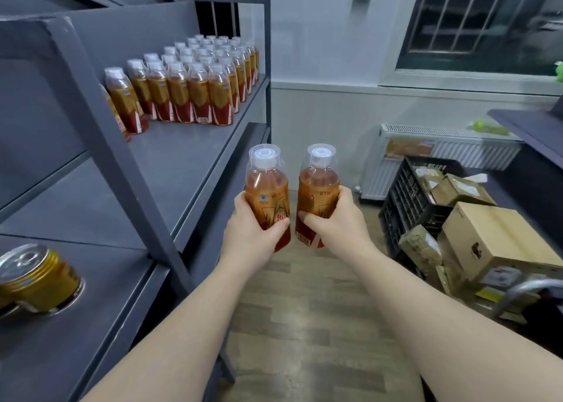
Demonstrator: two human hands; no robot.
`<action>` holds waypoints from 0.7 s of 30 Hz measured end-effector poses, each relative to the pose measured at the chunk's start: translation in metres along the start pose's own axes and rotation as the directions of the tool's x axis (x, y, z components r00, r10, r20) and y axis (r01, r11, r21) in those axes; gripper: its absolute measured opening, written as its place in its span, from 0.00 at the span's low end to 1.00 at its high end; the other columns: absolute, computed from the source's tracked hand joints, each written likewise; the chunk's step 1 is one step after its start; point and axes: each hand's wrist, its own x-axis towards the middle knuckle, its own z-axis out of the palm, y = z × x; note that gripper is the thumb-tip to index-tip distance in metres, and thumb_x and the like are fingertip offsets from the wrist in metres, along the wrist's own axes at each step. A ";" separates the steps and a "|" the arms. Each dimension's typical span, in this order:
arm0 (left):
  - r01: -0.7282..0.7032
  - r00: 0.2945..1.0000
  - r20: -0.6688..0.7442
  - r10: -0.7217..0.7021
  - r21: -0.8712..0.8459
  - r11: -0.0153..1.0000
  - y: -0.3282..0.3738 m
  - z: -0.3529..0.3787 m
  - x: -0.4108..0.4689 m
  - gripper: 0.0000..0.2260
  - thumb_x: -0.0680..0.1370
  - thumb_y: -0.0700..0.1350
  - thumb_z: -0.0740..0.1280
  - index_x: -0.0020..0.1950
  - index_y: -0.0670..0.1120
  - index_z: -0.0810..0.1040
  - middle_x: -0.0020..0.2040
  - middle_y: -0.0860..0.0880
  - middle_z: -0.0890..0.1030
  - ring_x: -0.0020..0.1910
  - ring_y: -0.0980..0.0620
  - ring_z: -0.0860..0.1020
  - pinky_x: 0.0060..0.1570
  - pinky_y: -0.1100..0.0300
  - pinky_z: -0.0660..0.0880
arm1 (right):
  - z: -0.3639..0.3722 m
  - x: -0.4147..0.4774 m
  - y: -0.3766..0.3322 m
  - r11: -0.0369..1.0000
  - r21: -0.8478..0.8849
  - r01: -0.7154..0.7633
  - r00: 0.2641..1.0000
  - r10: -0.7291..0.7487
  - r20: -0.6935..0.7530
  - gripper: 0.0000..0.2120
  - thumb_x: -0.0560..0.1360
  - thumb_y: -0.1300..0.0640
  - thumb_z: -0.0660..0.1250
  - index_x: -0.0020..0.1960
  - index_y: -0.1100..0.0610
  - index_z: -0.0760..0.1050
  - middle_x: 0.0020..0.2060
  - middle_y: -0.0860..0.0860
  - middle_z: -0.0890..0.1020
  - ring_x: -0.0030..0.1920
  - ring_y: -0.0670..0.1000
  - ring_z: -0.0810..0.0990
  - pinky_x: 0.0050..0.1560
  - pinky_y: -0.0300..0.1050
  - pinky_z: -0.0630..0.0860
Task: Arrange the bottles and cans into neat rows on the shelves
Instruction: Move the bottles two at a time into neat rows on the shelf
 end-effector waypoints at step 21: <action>0.130 0.961 -0.246 -0.127 -0.007 0.992 0.022 0.067 0.192 0.31 0.72 0.53 0.76 0.69 0.51 0.65 0.61 0.52 0.77 0.59 0.50 0.76 0.54 0.55 0.74 | 0.015 0.242 0.006 0.987 0.068 0.143 0.967 -0.154 0.203 0.27 0.70 0.47 0.77 0.59 0.45 0.63 0.50 0.42 0.77 0.51 0.47 0.77 0.47 0.43 0.73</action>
